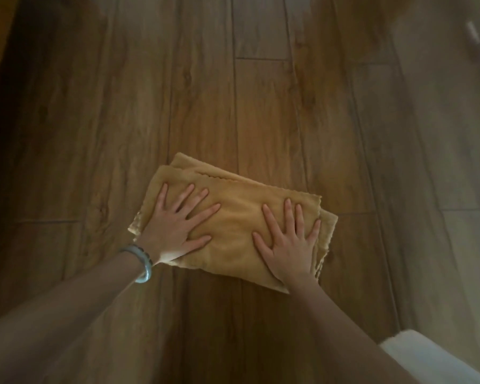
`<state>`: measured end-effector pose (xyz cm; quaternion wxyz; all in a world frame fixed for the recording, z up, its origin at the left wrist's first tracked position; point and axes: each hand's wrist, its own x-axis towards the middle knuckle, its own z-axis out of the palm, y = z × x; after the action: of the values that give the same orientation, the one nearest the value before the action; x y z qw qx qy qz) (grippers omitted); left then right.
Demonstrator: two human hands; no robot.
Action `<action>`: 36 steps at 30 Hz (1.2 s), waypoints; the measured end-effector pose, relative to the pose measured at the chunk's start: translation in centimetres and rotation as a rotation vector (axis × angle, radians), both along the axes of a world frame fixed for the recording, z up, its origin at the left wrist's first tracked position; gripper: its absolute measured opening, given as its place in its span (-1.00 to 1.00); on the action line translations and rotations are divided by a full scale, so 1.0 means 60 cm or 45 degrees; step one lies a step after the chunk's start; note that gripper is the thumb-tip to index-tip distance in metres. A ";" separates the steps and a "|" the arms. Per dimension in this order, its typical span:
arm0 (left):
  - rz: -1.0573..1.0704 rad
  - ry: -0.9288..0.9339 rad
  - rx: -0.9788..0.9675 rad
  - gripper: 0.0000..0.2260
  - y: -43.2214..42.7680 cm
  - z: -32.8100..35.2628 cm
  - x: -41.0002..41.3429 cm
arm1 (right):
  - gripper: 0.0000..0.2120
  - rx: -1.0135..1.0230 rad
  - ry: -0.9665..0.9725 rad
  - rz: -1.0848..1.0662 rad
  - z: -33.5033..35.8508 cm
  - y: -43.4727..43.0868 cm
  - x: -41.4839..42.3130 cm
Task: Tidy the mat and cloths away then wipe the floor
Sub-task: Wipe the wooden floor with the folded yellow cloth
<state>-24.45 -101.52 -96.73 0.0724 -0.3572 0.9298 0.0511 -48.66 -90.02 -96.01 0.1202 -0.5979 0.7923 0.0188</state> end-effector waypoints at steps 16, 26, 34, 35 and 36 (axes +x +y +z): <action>0.138 0.126 -0.020 -0.41 -0.053 0.002 -0.301 | -0.38 0.014 0.140 0.298 -0.002 -0.124 -0.342; 0.126 0.142 0.059 -0.41 0.038 0.004 -0.351 | -0.37 0.049 0.100 0.235 0.005 -0.020 -0.368; 0.121 0.119 0.011 -0.41 -0.061 0.001 -0.462 | -0.36 -0.021 0.089 0.076 -0.003 -0.106 -0.459; 0.122 0.118 0.005 -0.41 -0.072 0.000 -0.473 | -0.36 -0.026 0.095 0.082 -0.003 -0.122 -0.473; 0.113 0.118 0.000 -0.41 -0.083 -0.001 -0.482 | -0.35 -0.029 0.090 0.093 -0.004 -0.136 -0.488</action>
<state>-53.34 -106.50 -96.77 0.0270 -0.3953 0.9154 0.0706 -77.94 -98.15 -96.24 0.0847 -0.6268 0.7737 0.0352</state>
